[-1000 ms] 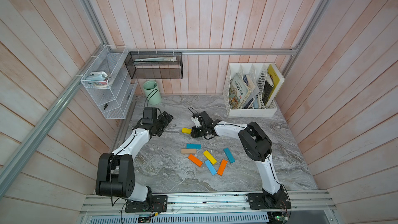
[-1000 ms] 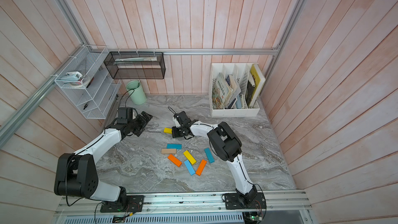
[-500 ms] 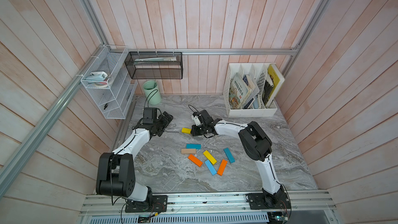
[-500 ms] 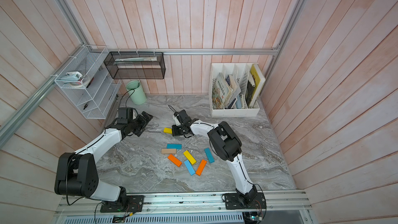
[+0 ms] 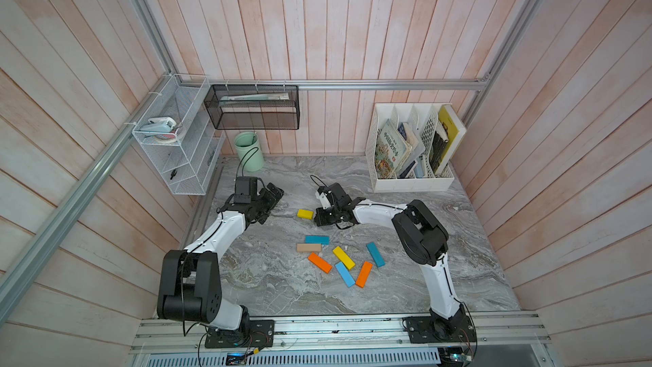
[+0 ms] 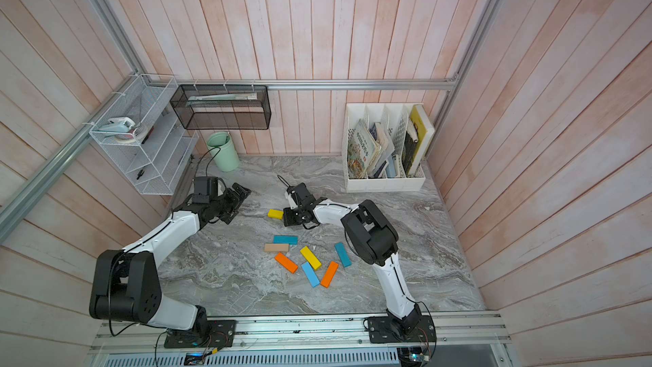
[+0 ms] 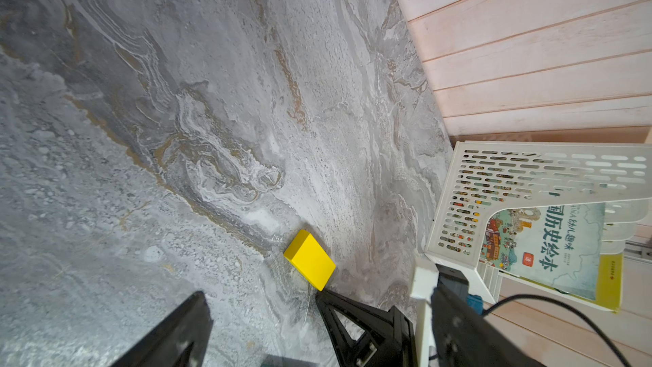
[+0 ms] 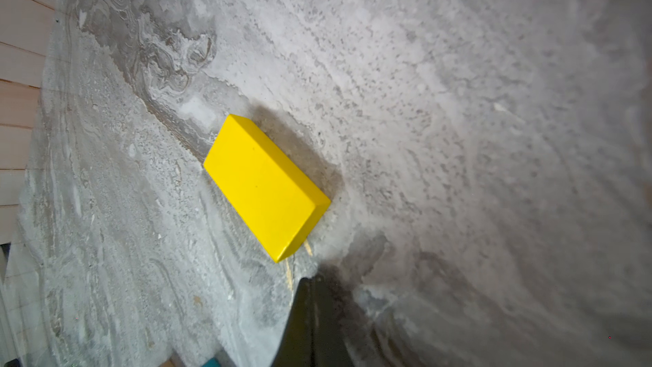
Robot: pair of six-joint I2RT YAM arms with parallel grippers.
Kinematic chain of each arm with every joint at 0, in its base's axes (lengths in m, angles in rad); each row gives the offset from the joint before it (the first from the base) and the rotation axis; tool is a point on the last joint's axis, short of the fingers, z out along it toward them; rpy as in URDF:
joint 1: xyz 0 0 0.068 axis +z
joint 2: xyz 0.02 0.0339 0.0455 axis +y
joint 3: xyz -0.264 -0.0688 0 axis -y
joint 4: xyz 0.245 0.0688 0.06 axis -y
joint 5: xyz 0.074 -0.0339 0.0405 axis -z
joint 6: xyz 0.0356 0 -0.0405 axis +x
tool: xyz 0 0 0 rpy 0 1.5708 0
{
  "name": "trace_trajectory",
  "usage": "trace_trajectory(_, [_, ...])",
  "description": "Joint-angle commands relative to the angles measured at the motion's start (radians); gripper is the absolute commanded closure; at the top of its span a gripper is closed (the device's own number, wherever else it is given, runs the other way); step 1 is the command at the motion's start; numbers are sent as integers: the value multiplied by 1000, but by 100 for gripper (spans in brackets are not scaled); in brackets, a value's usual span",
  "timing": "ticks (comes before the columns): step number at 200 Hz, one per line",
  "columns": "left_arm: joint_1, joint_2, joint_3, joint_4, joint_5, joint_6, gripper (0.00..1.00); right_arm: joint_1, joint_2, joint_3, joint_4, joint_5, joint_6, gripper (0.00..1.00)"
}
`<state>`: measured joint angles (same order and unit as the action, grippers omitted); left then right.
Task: Assemble a giraffe with building blocks
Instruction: Adjust the building block at the center of the board.
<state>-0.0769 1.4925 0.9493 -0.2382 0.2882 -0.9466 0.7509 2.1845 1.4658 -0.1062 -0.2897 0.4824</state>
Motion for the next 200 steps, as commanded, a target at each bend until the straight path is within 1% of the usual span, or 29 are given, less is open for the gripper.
trace_trajectory(1, [1,7,-14,17,12,-1,0,17,-3,19,-17,-19,8,100])
trace_trajectory(101, [0,18,-12,22,13,-3,0,20,36,73,-26,-56,15,100])
trace_trajectory(157, [0,20,-14,25,15,-3,0,22,47,84,-37,-45,13,100])
trace_trajectory(200, [0,21,-12,25,15,-2,0,22,67,116,-85,3,-6,100])
